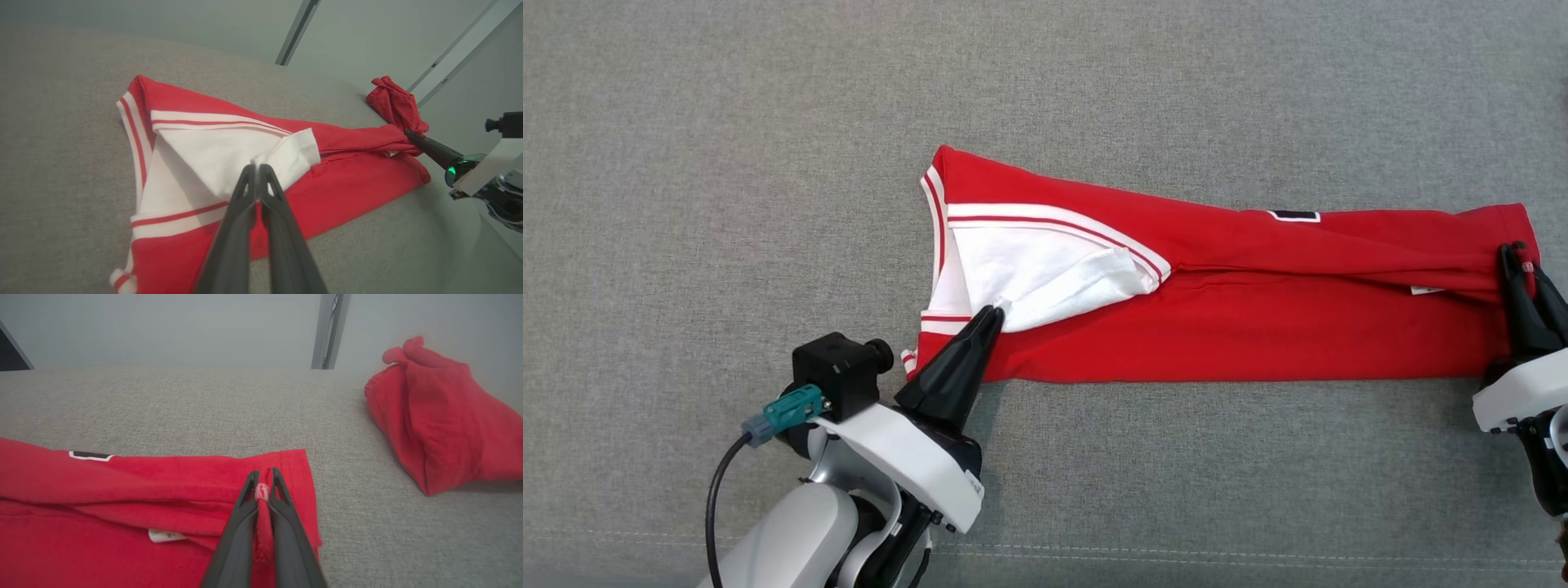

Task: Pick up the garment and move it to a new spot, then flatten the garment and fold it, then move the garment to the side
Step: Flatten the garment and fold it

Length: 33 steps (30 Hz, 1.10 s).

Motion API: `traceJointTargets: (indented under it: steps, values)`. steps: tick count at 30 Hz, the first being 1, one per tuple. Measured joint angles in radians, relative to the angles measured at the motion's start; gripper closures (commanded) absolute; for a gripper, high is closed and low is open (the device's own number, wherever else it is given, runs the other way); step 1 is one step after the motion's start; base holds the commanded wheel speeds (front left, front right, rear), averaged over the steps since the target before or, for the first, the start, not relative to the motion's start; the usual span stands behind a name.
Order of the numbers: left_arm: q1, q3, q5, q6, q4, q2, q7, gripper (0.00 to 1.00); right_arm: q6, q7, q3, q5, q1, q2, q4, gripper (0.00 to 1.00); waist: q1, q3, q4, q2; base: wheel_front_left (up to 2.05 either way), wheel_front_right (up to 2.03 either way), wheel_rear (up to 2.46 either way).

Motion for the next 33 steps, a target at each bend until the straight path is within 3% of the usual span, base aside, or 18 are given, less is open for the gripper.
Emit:
traceJointTargets:
  steps: [3, 5, 7, 8, 9, 10, 11, 13, 14, 15, 27, 33]
  values:
    - [0.006, -0.012, -0.004, 0.005, 0.006, 0.005, 0.016, 1.00, 0.000, 0.000, -0.001, -0.002, -0.001, 0.006, 0.015, 0.96, -0.0001, -0.002, -0.001, 0.0000, 0.00, 0.00, 0.00]
    - [0.011, -0.018, -0.004, 0.010, 0.016, 0.006, 0.019, 1.00, 0.000, 0.000, -0.002, -0.004, -0.001, 0.011, 0.030, 0.78, -0.0001, -0.005, -0.003, 0.0000, 0.00, 0.00, 0.00]
    - [0.011, -0.023, -0.003, 0.010, 0.030, 0.007, 0.025, 1.00, 0.000, 0.000, -0.001, -0.012, -0.003, 0.019, 0.050, 0.53, 0.0000, -0.009, -0.006, 0.0000, 0.00, 0.00, 0.00]
    - [0.011, -0.026, -0.003, 0.010, 0.038, 0.007, 0.024, 1.00, 0.000, 0.000, 0.001, -0.012, -0.003, 0.022, 0.060, 0.23, -0.0001, -0.011, -0.006, 0.0000, 0.00, 0.00, 0.00]
    - [0.011, -0.027, -0.003, 0.010, 0.055, 0.005, 0.024, 0.77, 0.000, 0.000, 0.002, -0.012, -0.007, 0.028, 0.071, 0.00, 0.0000, -0.018, -0.007, 0.0000, 0.00, 0.00, 0.00]
    - [0.011, -0.028, -0.003, 0.010, 0.068, 0.004, 0.024, 0.67, 0.000, 0.000, 0.001, -0.012, -0.009, 0.031, 0.073, 0.00, -0.0001, -0.023, -0.008, 0.0000, 0.00, 0.00, 0.00]
    - [0.011, -0.029, -0.003, 0.010, 0.080, 0.004, 0.024, 0.67, 0.000, 0.000, -0.004, -0.012, -0.010, 0.035, 0.071, 0.00, -0.0001, -0.028, -0.009, 0.0000, 0.00, 0.00, 0.00]
    - [0.011, -0.029, -0.004, 0.010, 0.104, 0.001, 0.023, 0.52, 0.000, 0.000, -0.013, -0.023, -0.011, 0.041, 0.057, 0.00, 0.0000, -0.040, -0.011, 0.0000, 0.00, 0.00, 0.00]
    - [0.012, -0.030, -0.003, 0.010, 0.115, -0.002, 0.022, 0.18, 0.000, 0.000, -0.019, -0.033, -0.011, 0.046, 0.046, 0.00, 0.0000, -0.046, -0.012, 0.0000, 0.00, 0.00, 0.00]
    - [0.012, -0.029, -0.003, 0.014, 0.126, -0.006, 0.014, 0.00, 0.000, 0.000, -0.026, -0.043, -0.011, 0.051, 0.033, 0.00, 0.0000, -0.053, -0.013, 0.0000, 0.00, 0.00, 0.00]
    - [0.037, 0.059, 0.065, 0.093, 0.199, -0.050, -0.196, 0.00, 0.000, 0.000, -0.047, -0.053, 0.067, 0.134, -0.109, 0.00, 0.0000, -0.146, -0.026, 0.0000, 0.00, 0.00, 0.00]
    - [0.098, 0.201, 0.201, 0.120, 0.162, -0.102, -0.206, 0.00, 0.000, 0.000, -0.053, -0.053, 0.118, 0.174, -0.171, 0.00, -0.0001, -0.186, -0.032, 0.0000, 0.00, 0.00, 0.00]
